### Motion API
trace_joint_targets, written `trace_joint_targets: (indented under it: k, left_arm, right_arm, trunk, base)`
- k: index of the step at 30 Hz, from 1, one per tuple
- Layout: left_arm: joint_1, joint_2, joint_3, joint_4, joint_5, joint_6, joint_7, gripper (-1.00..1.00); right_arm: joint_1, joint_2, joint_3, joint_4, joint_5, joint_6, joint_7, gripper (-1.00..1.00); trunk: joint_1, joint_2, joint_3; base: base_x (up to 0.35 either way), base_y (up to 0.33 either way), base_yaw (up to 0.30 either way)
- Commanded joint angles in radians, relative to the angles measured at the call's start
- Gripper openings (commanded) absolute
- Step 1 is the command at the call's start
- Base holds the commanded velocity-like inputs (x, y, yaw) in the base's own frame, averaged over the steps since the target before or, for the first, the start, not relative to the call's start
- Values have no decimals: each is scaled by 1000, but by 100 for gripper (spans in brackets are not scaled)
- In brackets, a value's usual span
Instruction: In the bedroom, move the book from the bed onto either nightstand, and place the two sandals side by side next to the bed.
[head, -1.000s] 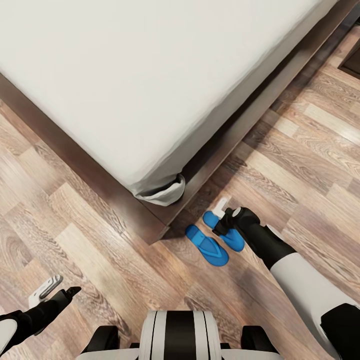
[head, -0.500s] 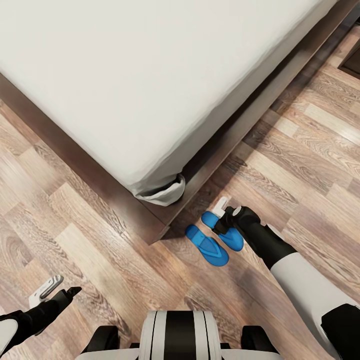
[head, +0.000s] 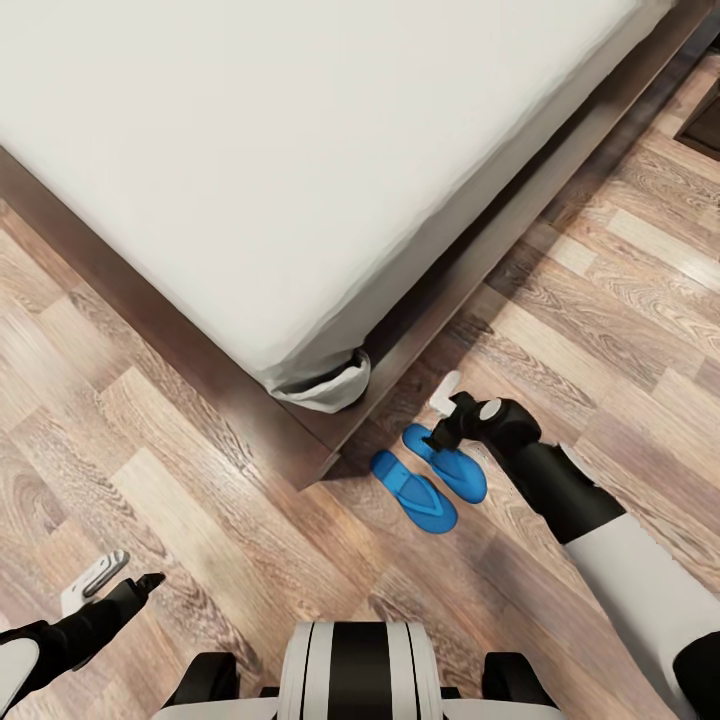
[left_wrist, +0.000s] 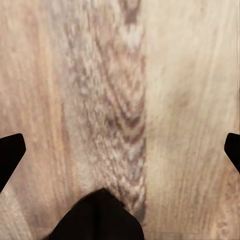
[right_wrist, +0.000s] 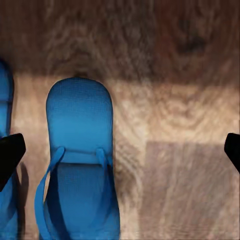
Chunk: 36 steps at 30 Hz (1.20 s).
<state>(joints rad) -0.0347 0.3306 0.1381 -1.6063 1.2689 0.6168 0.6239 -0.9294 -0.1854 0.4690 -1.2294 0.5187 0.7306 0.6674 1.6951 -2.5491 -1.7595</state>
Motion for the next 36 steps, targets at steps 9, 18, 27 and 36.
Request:
trace_joint_targets:
  k: [9,18,27,36]
  left_arm:
    - [-1,0,-6,-1,8,0,7,100]
    - [-24,0,-14,-2,8,-2,-17,100]
    - [-31,0,-26,-2,7,-2,-44,100]
    - [-26,1,-28,-1,5,-3,-50,100]
  right_arm:
    - [63,-132,-10,-231,5,139,39,100]
    - [164,-157,-308,-335,-64,187,62,100]
    - [350,-93,-584,-373,-225,159,65,100]
    - [470,-17,-682,-376,-278,45,59,100]
  trunk:
    - [-4,2,34]
    - [-8,4,69]
    - [-12,6,104]
    - [-16,8,139]
  base:
    - [0,0,0]
    - [0,0,0]
    - [0,0,0]
    - [0,0,0]
